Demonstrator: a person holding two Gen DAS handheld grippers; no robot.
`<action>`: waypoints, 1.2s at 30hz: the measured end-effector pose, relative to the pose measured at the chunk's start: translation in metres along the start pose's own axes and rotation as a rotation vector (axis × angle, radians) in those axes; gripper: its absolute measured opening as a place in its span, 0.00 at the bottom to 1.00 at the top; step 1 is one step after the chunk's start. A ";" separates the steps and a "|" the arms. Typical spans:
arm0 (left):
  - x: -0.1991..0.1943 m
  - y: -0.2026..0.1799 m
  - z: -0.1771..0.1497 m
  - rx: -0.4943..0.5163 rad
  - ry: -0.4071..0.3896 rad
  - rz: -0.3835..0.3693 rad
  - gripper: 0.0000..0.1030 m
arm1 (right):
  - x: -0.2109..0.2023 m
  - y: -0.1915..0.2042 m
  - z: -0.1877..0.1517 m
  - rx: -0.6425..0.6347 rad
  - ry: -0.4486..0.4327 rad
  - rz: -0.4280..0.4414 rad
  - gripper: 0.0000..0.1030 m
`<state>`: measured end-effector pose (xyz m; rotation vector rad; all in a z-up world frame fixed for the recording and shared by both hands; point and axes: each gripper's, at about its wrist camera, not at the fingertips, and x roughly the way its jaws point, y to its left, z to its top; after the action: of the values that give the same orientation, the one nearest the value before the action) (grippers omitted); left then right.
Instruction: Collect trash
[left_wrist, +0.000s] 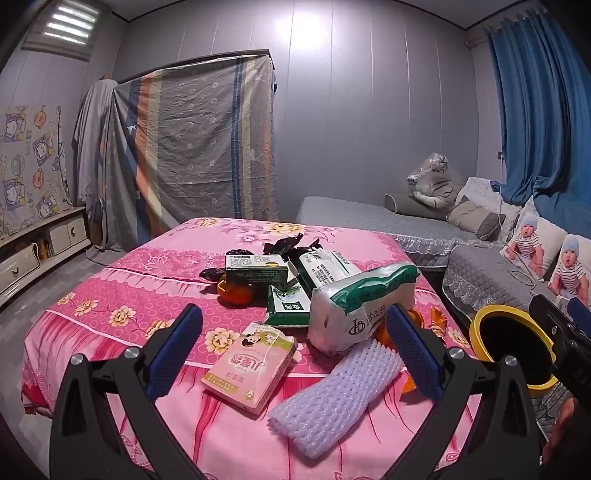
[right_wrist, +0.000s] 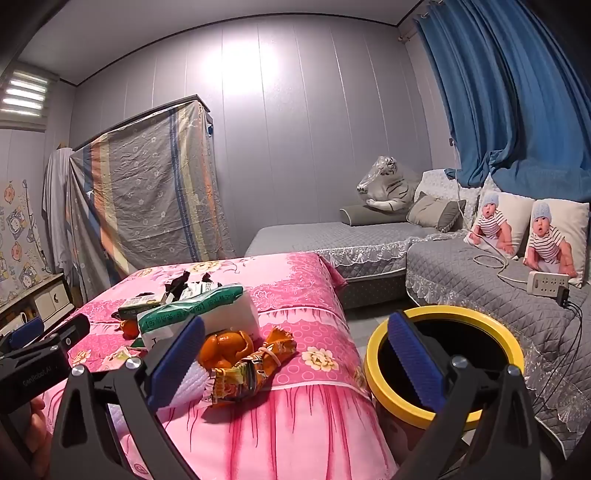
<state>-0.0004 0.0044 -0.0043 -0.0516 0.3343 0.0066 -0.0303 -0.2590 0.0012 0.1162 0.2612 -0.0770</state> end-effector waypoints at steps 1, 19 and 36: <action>0.000 0.000 -0.001 0.001 -0.001 0.000 0.92 | 0.000 0.000 0.000 0.001 0.000 0.000 0.93; 0.001 0.005 -0.003 -0.002 0.003 0.000 0.92 | 0.000 0.000 0.000 0.003 0.000 0.001 0.93; 0.002 0.011 -0.008 0.001 0.004 -0.002 0.92 | 0.001 -0.001 0.000 0.005 0.000 0.002 0.93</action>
<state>-0.0011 0.0147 -0.0126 -0.0512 0.3381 0.0041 -0.0298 -0.2599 0.0005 0.1218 0.2612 -0.0758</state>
